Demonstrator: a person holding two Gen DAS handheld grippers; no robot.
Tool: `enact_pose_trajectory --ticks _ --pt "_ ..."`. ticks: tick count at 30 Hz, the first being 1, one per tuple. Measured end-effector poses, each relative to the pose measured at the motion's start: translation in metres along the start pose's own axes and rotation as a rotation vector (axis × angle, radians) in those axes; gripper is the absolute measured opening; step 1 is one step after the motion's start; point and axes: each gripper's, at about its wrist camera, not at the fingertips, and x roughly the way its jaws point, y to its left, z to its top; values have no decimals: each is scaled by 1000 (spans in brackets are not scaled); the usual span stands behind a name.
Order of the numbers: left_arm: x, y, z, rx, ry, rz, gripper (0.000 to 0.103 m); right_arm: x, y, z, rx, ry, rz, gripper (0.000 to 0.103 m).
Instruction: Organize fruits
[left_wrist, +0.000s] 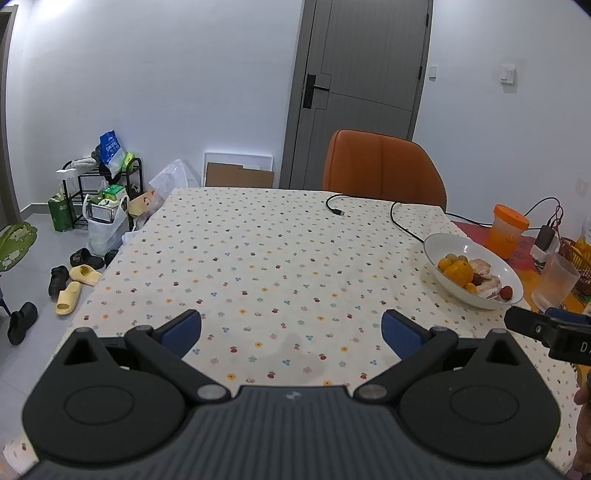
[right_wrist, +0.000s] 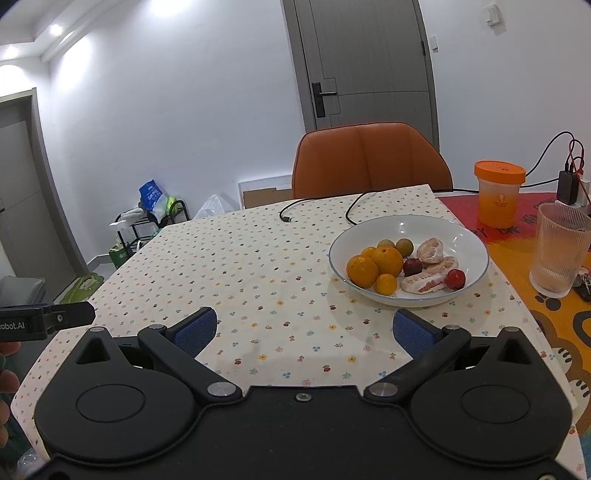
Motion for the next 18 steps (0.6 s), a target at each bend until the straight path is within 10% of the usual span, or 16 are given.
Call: enact_pose_trajectory --ticks 18 --pt "-1 -5 0 7 -1 -8 103 3 4 -1 -7 11 0 103"
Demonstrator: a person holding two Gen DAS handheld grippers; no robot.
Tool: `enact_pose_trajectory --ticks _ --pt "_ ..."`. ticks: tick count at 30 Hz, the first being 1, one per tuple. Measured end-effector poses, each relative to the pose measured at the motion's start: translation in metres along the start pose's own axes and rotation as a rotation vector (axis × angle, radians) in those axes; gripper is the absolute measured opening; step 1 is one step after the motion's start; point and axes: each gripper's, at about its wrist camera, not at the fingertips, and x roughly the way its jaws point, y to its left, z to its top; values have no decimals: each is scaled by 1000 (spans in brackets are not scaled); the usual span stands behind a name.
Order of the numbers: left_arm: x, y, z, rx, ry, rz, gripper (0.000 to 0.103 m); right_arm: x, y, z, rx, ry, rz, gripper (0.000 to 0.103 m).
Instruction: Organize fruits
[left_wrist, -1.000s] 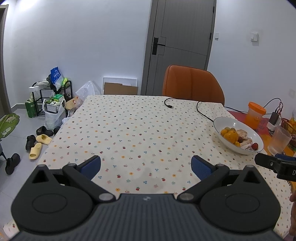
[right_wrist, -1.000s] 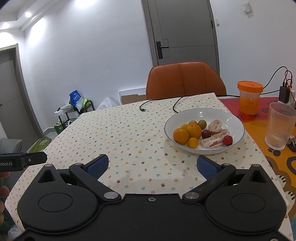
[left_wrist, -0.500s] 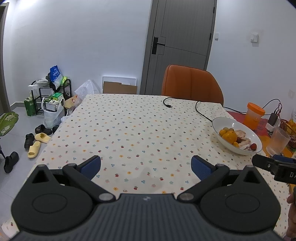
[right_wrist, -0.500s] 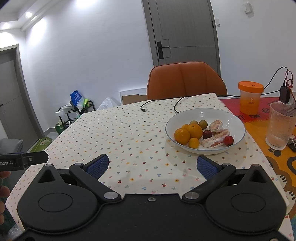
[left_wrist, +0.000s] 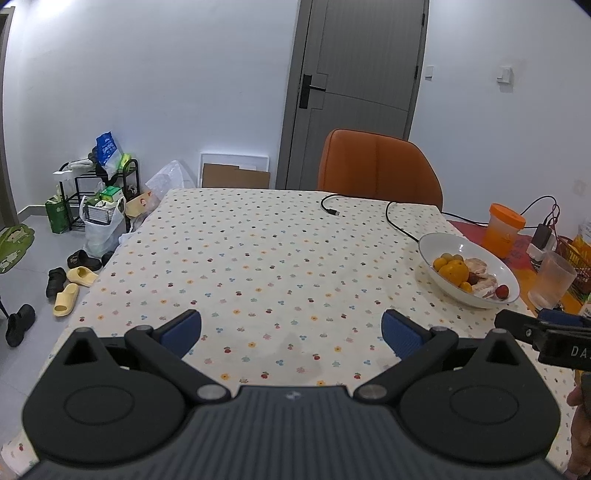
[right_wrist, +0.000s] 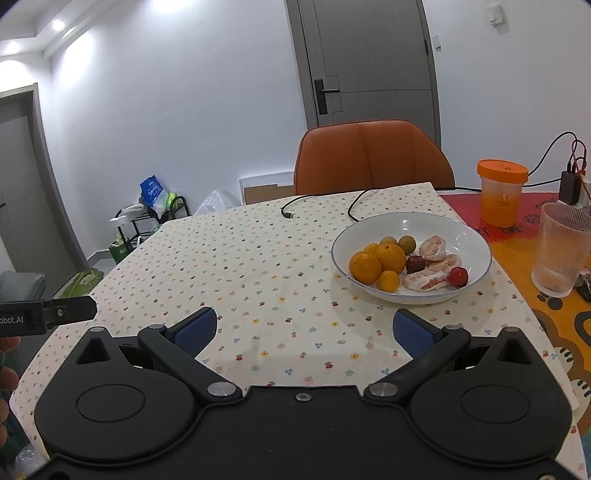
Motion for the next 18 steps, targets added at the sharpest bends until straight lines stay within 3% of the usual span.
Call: enact_pose_trajectory --ticks 18 --pt "-1 -1 0 4 -4 -11 103 2 1 0 -5 3 3 103"
